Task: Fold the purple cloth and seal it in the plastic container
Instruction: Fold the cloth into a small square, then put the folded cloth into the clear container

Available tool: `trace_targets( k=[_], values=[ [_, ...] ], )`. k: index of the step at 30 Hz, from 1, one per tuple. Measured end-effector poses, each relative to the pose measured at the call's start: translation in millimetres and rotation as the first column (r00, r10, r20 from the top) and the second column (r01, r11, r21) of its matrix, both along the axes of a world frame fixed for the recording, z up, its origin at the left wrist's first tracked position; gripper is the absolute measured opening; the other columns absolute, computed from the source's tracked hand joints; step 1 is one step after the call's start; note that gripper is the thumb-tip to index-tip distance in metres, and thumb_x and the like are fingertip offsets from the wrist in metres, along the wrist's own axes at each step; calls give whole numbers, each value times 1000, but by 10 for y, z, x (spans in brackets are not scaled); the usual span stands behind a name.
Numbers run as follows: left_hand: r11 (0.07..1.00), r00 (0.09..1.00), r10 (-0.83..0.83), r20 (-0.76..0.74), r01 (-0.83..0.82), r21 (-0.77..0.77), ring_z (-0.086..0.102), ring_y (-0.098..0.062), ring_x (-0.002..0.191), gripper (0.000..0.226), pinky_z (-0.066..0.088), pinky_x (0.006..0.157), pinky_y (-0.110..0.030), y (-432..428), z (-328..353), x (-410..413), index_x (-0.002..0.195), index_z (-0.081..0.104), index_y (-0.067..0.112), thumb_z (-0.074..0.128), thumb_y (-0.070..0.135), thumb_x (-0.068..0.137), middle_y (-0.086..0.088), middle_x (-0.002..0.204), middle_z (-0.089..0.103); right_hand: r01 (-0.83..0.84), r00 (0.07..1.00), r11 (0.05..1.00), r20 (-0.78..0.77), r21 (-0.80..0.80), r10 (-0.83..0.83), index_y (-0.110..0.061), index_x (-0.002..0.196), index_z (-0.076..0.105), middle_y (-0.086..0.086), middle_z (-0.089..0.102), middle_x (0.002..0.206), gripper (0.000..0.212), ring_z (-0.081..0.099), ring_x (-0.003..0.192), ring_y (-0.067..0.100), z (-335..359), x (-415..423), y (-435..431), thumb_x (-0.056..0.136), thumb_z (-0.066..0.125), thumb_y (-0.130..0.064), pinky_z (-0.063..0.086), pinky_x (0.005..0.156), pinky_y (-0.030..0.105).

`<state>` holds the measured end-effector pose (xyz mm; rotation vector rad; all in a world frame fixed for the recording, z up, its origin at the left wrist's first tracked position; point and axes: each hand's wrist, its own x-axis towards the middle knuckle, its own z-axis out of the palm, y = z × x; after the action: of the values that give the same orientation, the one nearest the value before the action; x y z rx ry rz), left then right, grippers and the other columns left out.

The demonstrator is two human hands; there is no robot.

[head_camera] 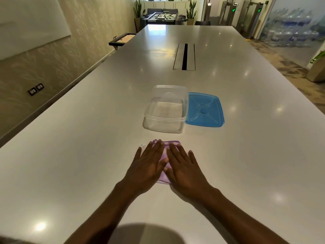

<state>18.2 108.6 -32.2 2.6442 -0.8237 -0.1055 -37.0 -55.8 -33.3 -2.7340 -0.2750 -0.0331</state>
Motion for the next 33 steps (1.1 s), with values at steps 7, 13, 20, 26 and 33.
trace_targets(
  k=[7, 13, 20, 26, 33],
  values=[
    [979, 986, 158, 47, -162, 124, 3, -27, 147, 64, 3, 117, -46, -80, 32, -116, 145, -11, 39, -2, 63, 86, -11, 160, 4, 268, 963, 963, 15, 5, -268, -29, 142, 41, 0, 30, 155, 45, 18, 145, 21, 61, -249, -326, 98, 35, -39, 11, 117, 38],
    [972, 968, 214, 130, -224, 68, 27, -28, 141, 74, 14, 117, -44, -169, 65, -222, 148, 9, 30, -4, 65, 84, -12, 153, 31, 341, 932, 919, 56, 197, -358, -16, 73, 59, 4, 61, 79, 39, 55, 79, 19, 249, -226, -102, 93, 44, -46, 37, 64, 27],
    [742, 955, 237, -178, -296, -601, 48, -9, 119, 66, 41, 94, -19, -153, 216, -350, 137, 26, 43, 53, 55, 79, 15, 134, 46, 518, 849, 615, -441, 594, -289, -16, 88, 55, 5, 67, 86, 18, 67, 73, 16, 455, -93, 0, 83, 65, -29, 51, 57, 24],
    [507, 946, 252, -204, -309, -805, 54, -1, 112, 68, 53, 81, -14, -152, 653, -325, 123, 29, 58, 68, 43, 70, 32, 124, 43, 403, 913, 485, -300, 776, -278, -21, 83, 57, 0, 69, 75, 18, 67, 61, 7, 732, -166, 31, 82, 71, -31, 48, 49, 15],
    [606, 935, 339, 110, -127, -785, 45, -16, 124, 69, 42, 93, -8, -443, 1367, 339, 135, 43, 15, 78, 17, 75, -8, 141, 40, 258, 870, 658, 126, 708, -477, -25, 83, 59, -5, 66, 77, 16, 62, 66, 4, 1366, 400, -209, 79, 72, -34, 41, 48, 10]
  ],
)
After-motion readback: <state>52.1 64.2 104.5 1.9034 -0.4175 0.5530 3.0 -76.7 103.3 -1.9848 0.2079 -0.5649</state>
